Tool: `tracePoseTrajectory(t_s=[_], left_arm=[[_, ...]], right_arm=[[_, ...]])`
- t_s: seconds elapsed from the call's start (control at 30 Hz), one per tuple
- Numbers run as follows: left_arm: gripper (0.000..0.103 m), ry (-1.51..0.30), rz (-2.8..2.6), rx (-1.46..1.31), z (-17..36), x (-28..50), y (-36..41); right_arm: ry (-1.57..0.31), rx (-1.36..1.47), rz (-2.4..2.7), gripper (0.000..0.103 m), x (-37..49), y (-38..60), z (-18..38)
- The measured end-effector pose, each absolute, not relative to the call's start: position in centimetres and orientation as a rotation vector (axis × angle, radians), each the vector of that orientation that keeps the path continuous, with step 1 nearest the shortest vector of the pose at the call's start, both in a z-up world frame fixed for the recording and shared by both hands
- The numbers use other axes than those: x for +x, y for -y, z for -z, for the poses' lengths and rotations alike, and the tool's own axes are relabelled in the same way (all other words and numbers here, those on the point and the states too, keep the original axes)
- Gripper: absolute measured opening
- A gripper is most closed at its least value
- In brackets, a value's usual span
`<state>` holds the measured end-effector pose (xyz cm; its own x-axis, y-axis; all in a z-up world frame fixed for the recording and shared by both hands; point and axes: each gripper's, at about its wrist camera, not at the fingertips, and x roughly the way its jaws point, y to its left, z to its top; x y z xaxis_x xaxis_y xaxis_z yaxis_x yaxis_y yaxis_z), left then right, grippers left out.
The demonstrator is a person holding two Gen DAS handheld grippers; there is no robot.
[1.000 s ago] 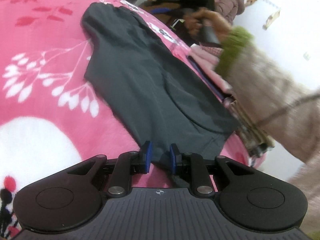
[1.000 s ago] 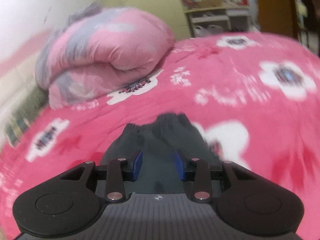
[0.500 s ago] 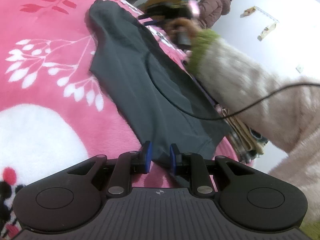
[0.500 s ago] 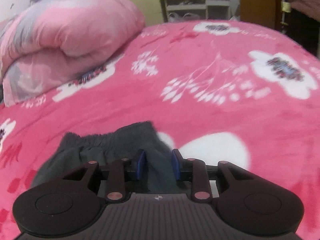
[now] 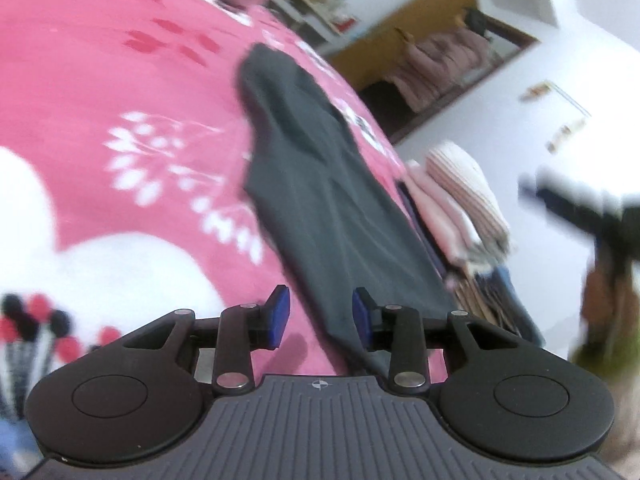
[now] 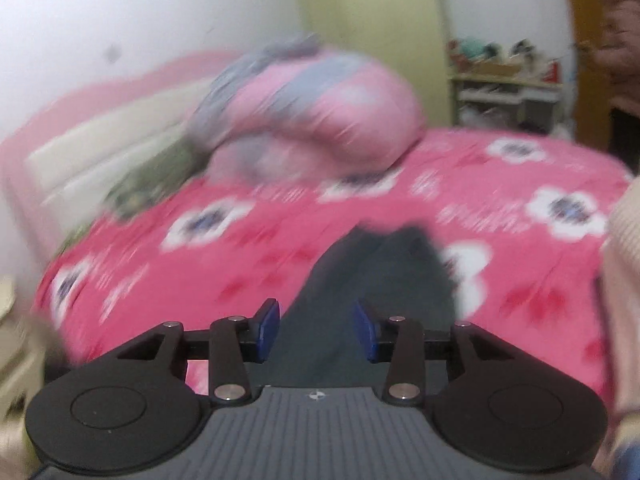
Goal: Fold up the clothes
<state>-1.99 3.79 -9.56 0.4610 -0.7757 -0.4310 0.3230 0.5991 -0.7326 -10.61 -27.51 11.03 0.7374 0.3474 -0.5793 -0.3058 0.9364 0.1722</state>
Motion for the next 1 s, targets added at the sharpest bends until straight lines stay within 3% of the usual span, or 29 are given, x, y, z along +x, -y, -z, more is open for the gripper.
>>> tracePoseTrajectory(t_s=[0.17,0.43,0.63,0.8,0.87,0.97,1.0], left_arm=[[0.034,-0.852,0.644,-0.619,8.8,-2.5,-3.7],[0.034,-0.873,0.55,-0.605,8.6,-1.8,-4.0],[0.034,-0.891,0.513,-0.592,8.8,1.4,-3.3],[0.034,-0.876,0.528,-0.521,9.1,4.3,-1.3],[0.033,-0.876,0.517,-0.512,9.6,5.3,-0.8],[0.019,-0.854,0.497,-0.534,9.8,6.0,-0.5],[0.009,-0.846,0.495,-0.542,9.8,6.1,-0.4]], right_arm=[[-0.696,-0.186,-0.43,0.044,-16.0,17.7,-1.3],[-0.552,-0.636,-0.378,0.045,-20.6,9.4,7.2],[-0.548,-0.468,-0.333,0.037,-19.7,11.2,6.6],[-0.563,-0.376,-0.306,0.011,-19.2,12.0,6.7],[-0.57,-0.302,-0.303,0.009,-19.0,12.8,6.4],[-0.584,-0.183,-0.307,0.008,-18.6,14.3,6.1],[-0.586,-0.15,-0.309,0.008,-18.5,14.7,6.1]])
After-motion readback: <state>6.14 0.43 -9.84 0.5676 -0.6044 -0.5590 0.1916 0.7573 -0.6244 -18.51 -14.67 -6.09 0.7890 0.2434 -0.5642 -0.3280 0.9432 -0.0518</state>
